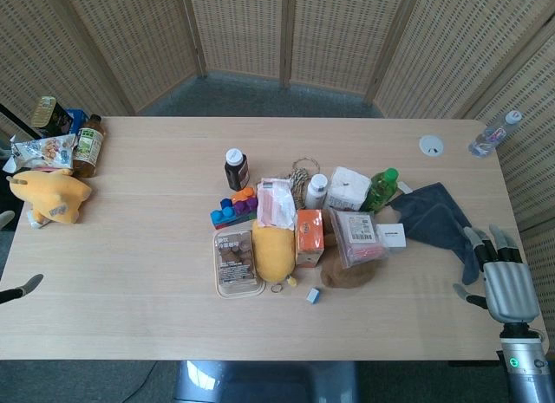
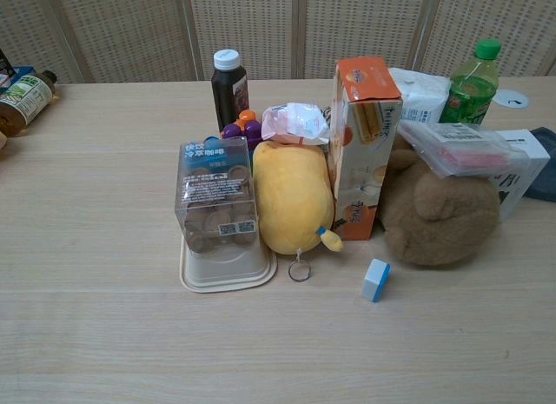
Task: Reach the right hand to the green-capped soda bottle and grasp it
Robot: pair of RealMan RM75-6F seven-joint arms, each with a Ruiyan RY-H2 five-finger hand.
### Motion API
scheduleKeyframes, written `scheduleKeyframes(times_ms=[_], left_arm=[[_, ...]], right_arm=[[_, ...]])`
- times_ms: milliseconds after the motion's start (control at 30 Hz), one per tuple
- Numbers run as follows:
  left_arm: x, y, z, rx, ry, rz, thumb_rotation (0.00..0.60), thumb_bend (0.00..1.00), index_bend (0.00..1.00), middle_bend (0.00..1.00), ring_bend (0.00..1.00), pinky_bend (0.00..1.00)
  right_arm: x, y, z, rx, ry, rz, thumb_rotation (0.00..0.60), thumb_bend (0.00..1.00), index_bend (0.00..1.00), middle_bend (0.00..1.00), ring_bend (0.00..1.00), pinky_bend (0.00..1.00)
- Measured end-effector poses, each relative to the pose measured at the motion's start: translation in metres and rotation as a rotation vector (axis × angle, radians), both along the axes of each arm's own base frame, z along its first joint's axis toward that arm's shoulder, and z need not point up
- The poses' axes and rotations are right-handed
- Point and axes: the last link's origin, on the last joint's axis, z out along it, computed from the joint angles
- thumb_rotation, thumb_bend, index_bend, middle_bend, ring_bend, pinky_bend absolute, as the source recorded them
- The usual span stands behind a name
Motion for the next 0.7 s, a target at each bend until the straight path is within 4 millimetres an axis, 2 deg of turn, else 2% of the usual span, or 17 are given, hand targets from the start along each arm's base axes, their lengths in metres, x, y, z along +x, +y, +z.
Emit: scheduleKeyframes(times_ms=[233, 433, 600, 700], left_arm=[[-0.003, 0.003, -0.006, -0.007, 0.010, 0.011, 0.600, 0.00, 0.15, 0.00, 0.00, 0.00], [-0.007, 0.005, -0.007, 0.001, 0.020, 0.024, 0.600, 0.00, 0.15, 0.00, 0.00, 0.00], [-0.006, 0.006, -0.007, 0.005, 0.013, 0.032, 0.600, 0.00, 0.15, 0.00, 0.00, 0.00], [-0.007, 0.006, -0.006, 0.011, 0.025, 0.038, 0.600, 0.00, 0.15, 0.00, 0.00, 0.00]], right_arm=[[0.013, -0.046, 0.009, 0.027, -0.191, 0.056, 0.600, 0.00, 0.03, 0.00, 0.00, 0.00], [0.025, -0.097, 0.010, 0.091, -0.361, 0.053, 0.600, 0.00, 0.00, 0.00, 0.00, 0.00], [0.027, -0.135, 0.006, 0.126, -0.434, 0.007, 0.600, 0.00, 0.00, 0.00, 0.00, 0.00], [0.029, -0.152, -0.005, 0.142, -0.451, -0.018, 0.600, 0.00, 0.00, 0.00, 0.00, 0.00]])
